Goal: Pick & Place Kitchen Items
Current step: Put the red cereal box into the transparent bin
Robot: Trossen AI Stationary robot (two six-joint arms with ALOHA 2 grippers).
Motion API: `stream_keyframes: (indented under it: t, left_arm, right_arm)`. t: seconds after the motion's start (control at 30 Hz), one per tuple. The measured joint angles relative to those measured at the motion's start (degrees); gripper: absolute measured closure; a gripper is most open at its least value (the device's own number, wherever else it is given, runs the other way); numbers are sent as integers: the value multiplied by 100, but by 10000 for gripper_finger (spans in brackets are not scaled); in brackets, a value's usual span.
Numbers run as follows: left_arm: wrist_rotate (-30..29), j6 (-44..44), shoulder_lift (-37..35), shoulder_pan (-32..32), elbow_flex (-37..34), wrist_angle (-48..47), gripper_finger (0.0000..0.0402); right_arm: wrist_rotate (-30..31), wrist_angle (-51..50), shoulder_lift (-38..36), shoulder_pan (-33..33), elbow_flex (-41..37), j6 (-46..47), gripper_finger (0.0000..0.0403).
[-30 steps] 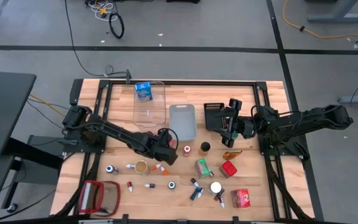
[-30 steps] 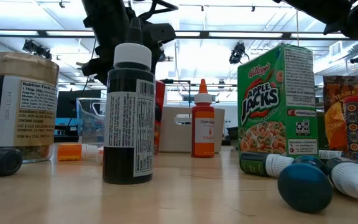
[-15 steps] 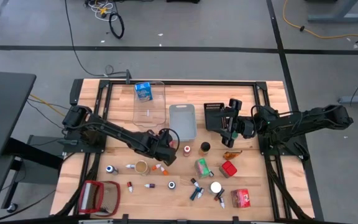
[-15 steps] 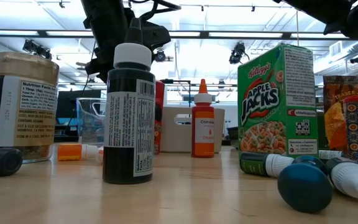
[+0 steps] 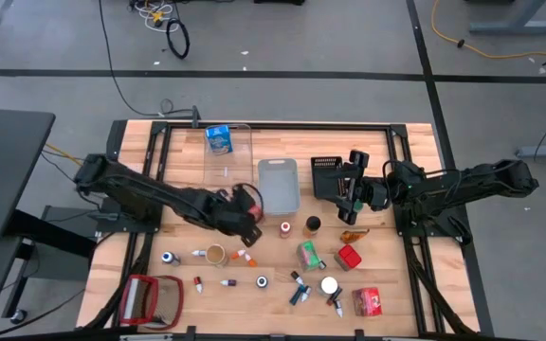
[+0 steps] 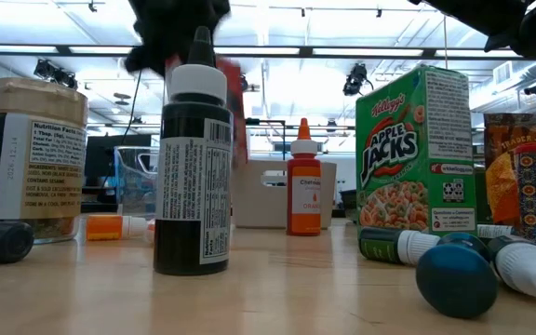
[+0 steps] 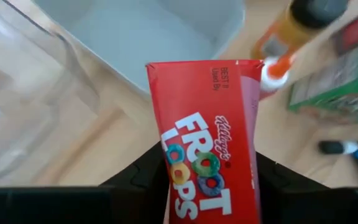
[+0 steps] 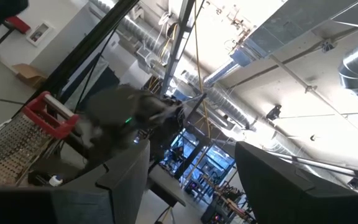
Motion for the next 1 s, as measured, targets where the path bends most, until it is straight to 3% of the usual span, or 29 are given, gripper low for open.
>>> stream_keyframes:
  t: [0.27, 0.57, 0.73, 0.87, 1.0]
  left_arm:
    - [-600, 491, -1320, 429, 0, -773, 257]
    - [-840, 3013, -1856, 1679, 2, -749, 252]
    - [-238, 4775, -1741, 2493, -3, -797, 251]
    - [404, 4971, -1548, 3153, -3, -751, 251]
    - [631, 5179, -1377, 3675, 5, -762, 251]
  right_arm:
    - [-2, -8, 0, 0, -2, -18, 153]
    - [0, -3, 0, 0, -2, -24, 153]
    - [0, -4, 0, 0, -2, -24, 153]
    - [-3, -26, 2, -2, -2, -40, 153]
    - [-2, -92, 2, -2, -2, -110, 153]
